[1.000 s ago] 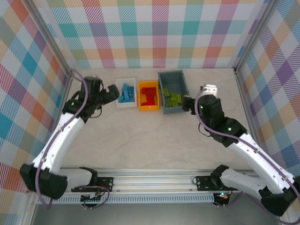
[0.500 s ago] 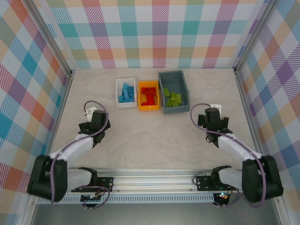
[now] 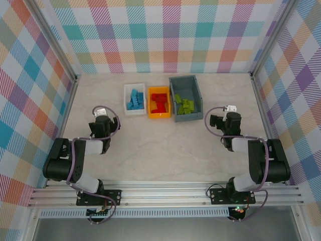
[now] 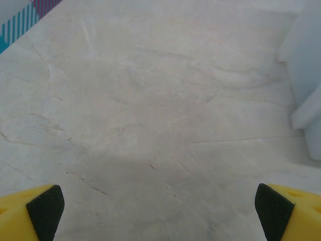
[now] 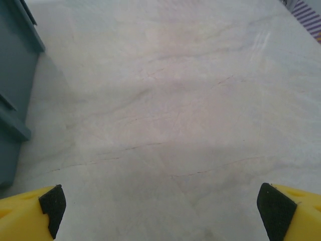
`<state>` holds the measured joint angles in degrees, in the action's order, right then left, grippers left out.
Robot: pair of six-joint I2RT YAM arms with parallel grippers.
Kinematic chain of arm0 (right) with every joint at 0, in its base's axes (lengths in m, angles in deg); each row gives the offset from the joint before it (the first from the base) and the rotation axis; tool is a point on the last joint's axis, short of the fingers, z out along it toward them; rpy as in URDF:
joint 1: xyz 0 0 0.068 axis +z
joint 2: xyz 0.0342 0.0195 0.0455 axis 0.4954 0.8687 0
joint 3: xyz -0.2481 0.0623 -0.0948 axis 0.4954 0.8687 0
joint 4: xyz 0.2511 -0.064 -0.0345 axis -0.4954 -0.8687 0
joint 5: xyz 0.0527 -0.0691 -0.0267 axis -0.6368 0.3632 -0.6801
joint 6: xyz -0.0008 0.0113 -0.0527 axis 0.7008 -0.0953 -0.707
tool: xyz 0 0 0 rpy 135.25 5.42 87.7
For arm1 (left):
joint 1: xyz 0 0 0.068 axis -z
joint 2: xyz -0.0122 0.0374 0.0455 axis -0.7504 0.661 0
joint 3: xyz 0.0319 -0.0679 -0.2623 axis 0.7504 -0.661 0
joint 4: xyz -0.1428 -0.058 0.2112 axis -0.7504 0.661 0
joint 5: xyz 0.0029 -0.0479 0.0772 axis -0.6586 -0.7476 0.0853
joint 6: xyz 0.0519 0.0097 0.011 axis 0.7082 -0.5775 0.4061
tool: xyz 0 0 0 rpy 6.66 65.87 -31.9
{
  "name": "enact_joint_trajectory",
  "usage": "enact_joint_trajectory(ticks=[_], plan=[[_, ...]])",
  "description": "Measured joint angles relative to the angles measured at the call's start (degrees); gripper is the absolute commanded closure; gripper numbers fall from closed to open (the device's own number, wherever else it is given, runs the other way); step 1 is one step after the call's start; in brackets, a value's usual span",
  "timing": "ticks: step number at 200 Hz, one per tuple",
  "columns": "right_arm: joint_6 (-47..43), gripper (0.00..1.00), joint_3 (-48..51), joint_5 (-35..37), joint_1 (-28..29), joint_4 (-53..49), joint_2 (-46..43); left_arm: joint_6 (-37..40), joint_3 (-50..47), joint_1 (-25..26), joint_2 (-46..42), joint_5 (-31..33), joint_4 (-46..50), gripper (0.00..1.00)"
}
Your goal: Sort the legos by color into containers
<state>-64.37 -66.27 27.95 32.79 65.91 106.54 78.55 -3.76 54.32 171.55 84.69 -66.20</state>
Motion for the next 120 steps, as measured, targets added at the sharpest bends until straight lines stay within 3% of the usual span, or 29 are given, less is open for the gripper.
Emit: enact_joint_trajectory(ticks=[120], plan=[[0.07, 0.0, 2.4, -1.79, -0.5, 5.25, 1.9, 1.29, -0.09, 0.0, 1.46, -2.86, -4.55, 0.0]])
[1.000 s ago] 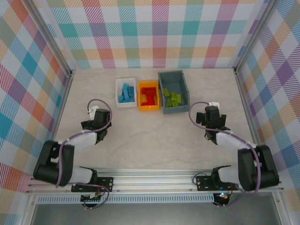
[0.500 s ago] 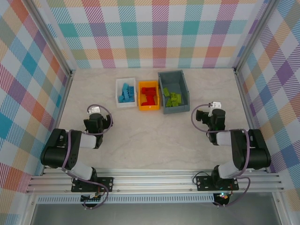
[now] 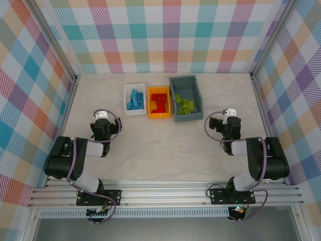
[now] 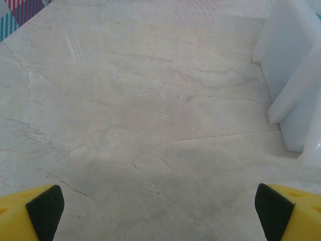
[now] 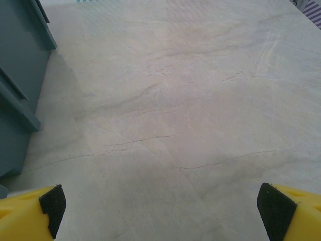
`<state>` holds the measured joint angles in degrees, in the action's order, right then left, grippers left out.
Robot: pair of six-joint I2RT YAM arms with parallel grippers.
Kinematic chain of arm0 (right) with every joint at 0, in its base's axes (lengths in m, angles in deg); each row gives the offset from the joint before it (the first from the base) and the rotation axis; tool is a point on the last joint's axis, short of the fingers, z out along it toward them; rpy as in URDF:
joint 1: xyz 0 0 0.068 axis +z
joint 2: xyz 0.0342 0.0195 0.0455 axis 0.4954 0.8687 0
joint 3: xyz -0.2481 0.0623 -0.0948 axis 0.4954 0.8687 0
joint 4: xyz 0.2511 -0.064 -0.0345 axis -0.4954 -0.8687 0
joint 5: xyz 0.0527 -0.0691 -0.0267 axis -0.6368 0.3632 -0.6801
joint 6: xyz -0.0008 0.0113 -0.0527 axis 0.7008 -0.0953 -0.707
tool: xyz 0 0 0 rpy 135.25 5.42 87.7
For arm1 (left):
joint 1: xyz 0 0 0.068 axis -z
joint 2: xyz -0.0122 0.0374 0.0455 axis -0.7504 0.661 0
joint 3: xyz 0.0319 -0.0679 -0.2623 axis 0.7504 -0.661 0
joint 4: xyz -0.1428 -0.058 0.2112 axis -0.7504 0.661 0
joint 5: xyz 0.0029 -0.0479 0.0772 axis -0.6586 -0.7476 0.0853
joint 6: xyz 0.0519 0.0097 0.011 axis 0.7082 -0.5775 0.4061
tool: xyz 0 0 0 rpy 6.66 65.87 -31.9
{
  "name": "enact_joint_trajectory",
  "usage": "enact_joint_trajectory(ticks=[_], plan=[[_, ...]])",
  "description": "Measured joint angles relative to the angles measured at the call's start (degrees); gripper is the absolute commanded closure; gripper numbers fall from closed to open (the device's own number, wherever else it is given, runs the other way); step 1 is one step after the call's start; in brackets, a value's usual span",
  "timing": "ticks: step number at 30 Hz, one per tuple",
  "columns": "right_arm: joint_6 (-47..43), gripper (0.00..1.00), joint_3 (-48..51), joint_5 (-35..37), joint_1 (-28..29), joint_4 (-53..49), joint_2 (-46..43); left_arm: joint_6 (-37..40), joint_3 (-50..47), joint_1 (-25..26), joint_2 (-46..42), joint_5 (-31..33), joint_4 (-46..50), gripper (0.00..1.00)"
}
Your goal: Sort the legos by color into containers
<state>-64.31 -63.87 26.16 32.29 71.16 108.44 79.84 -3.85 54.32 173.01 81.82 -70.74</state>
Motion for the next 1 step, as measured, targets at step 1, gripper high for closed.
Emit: enact_joint_trajectory(ticks=[1], plan=[[0.0, 0.0, 0.0, 0.0, 0.0, 0.04, 0.0, 0.0, 0.0, 0.0, 0.0, -0.02, -0.09, 0.0]])
